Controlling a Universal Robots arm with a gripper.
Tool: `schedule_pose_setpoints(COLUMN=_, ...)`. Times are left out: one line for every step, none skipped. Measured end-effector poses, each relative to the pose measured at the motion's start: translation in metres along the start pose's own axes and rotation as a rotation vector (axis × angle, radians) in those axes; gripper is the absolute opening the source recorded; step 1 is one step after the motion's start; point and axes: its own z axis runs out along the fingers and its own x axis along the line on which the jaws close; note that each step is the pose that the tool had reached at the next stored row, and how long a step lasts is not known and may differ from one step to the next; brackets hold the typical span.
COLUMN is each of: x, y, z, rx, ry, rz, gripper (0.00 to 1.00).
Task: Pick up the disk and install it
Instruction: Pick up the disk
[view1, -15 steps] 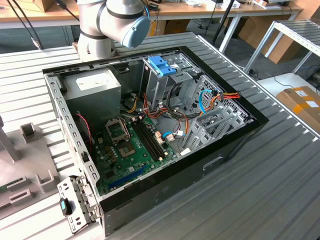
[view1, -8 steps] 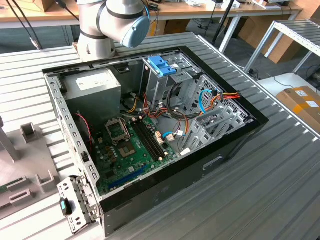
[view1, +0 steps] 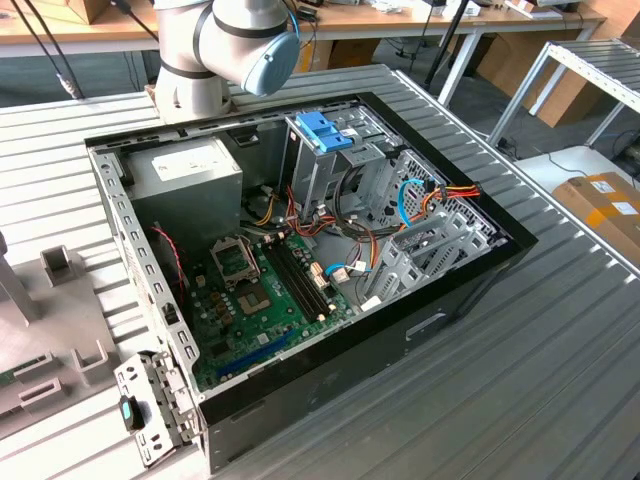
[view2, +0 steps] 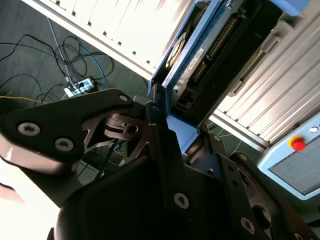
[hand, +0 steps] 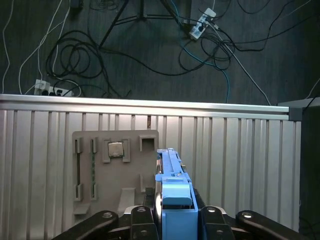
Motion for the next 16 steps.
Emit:
schedule_pose_setpoints(x=0.0000, y=0.0000, z=-0.0004, rx=0.0001, ry=-0.0003, rz=0.000, gripper=0.37)
schedule_pose_setpoints(x=-0.0001, y=0.0000, z=-0.0011, rx=0.0001, ry=-0.0006, rz=0.000, gripper=0.37)
schedule_pose_setpoints(x=-0.0002, y=0.0001, z=-0.0027, rx=0.0001, ry=-0.0014, rz=0.000, gripper=0.37)
schedule_pose_setpoints(x=-0.0003, y=0.0002, z=-0.0035, rx=0.0001, ry=-0.0018, rz=0.000, gripper=0.37)
schedule_pose_setpoints(x=-0.0004, y=0.0002, z=-0.0039, rx=0.0001, ry=-0.0021, rz=0.000, gripper=0.37)
schedule_pose_setpoints(x=-0.0004, y=0.0002, z=-0.0048, rx=0.0001, ry=-0.0025, rz=0.000, gripper=0.37)
schedule_pose_setpoints(x=-0.0005, y=0.0002, z=-0.0053, rx=0.0001, ry=-0.0027, rz=0.000, gripper=0.37)
schedule_pose_setpoints(x=-0.0005, y=0.0003, z=-0.0060, rx=0.0002, ry=-0.0030, rz=0.000, gripper=0.37)
schedule_pose_setpoints(x=-0.0006, y=0.0003, z=-0.0067, rx=0.0001, ry=-0.0032, rz=0.000, gripper=0.37)
schedule_pose_setpoints(x=-0.0007, y=0.0003, z=-0.0074, rx=0.0002, ry=-0.0035, rz=0.000, gripper=0.37)
schedule_pose_setpoints(x=-0.0007, y=0.0004, z=-0.0087, rx=0.0002, ry=-0.0040, rz=0.000, gripper=0.37)
schedule_pose_setpoints(x=-0.0009, y=0.0005, z=-0.0100, rx=0.0002, ry=-0.0044, rz=0.000, gripper=0.37)
schedule_pose_setpoints(x=-0.0010, y=0.0005, z=-0.0116, rx=0.0003, ry=-0.0050, rz=0.000, gripper=0.37)
schedule_pose_setpoints(x=-0.0011, y=0.0005, z=-0.0124, rx=0.0002, ry=-0.0053, rz=0.000, gripper=0.37)
schedule_pose_setpoints(x=-0.0011, y=0.0006, z=-0.0132, rx=0.0002, ry=-0.0056, rz=0.000, gripper=0.37)
schedule_pose_setpoints(x=-0.0013, y=0.0006, z=-0.0147, rx=0.0002, ry=-0.0061, rz=0.000, gripper=0.37)
